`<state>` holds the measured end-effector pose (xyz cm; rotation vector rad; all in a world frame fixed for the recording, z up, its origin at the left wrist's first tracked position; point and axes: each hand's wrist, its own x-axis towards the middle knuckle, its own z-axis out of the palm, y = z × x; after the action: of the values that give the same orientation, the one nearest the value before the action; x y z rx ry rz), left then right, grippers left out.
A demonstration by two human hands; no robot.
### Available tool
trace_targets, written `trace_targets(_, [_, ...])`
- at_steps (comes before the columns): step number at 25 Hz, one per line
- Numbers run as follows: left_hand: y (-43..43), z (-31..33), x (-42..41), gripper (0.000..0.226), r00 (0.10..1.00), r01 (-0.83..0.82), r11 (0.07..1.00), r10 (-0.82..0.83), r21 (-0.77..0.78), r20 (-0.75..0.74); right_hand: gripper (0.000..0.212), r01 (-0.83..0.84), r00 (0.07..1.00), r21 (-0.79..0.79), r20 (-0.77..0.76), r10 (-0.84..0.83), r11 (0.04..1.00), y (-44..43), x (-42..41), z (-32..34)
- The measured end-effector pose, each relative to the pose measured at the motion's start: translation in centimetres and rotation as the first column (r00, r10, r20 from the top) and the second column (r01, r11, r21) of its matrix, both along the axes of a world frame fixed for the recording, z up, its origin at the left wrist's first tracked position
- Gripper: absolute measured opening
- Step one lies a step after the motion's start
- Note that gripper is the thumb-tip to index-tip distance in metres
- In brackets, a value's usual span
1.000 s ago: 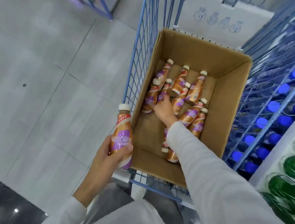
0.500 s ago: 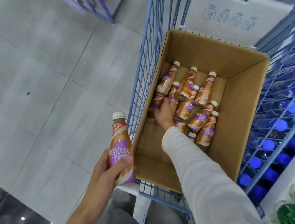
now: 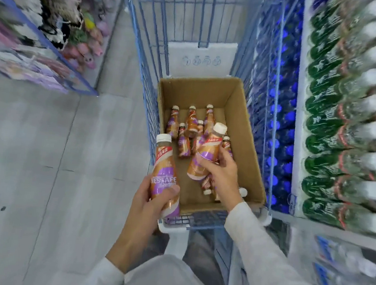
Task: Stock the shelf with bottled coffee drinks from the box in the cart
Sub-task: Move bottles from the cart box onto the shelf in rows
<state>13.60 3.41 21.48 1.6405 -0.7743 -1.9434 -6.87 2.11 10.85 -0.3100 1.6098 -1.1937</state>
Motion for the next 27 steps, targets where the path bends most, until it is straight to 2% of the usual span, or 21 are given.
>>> trace_targets(5, [0.6, 4.2, -1.9, 0.055, 0.952, 0.286, 0.947, -0.298, -0.148, -0.072, 0.064, 0.35, 0.935, -0.135, 0.109, -0.337, 0.927, 8.6, 1.2, 10.4])
trace_targets(8, [3.0, 6.5, -4.4, 0.038, 0.878, 0.439, 0.876, -0.465, -0.2, -0.11, 0.07, 0.5, 0.864, -0.153, 0.155, -0.479, 0.852, 14.7, 1.8, 14.6])
trace_targets(11, [6.4, 8.7, -7.3, 0.039, 0.77, 0.578, 0.765, -0.627, -0.284, -0.121, 0.061, 0.64, 0.768, -0.194, 0.172, -0.617, 0.743, 20.9, 2.1, 17.9])
trace_targets(15, [14.3, 12.4, -11.7, 0.044, 0.578, 0.714, 0.572, -0.807, -0.405, -0.121, 0.047, 0.798, 0.592, -0.262, 0.177, -0.786, 0.542, 31.0, 1.6, 21.9])
trace_targets(17, [18.9, 14.6, -13.6, 0.052, 0.485, 0.752, 0.491, -0.864, -0.44, -0.136, 0.049, 0.842, 0.506, -0.319, 0.183, -0.843, 0.436, 36.4, 1.4, 24.2])
trace_targets(19, [23.5, 16.5, -15.4, 0.062, 0.391, 0.785, 0.413, -0.909, -0.463, -0.147, 0.054, 0.853, 0.446, -0.367, 0.145, -0.883, 0.371, 41.6, 1.2, 25.9])
trace_targets(21, [28.6, 18.3, -16.8, 0.067, 0.343, 0.792, 0.379, -0.925, -0.479, -0.164, 0.046, 0.854, 0.391, -0.416, 0.114, -0.913, 0.313, 47.2, 1.6, 27.9])
trace_targets(24, [35.1, 20.1, -18.3, 0.056, 0.275, 0.792, 0.335, -0.942, -0.51, -0.192, 0.045, 0.835, 0.358, -0.464, 0.052, -0.932, 0.295, 54.5, 1.9, 30.6])
trace_targets(27, [41.5, 22.2, -19.1, 0.048, 0.167, 0.78, 0.244, -0.968, -0.576, -0.185, 0.042, 0.816, 0.297, -0.523, 0.014, -0.955, 0.246, 61.7, 2.6, 33.3])
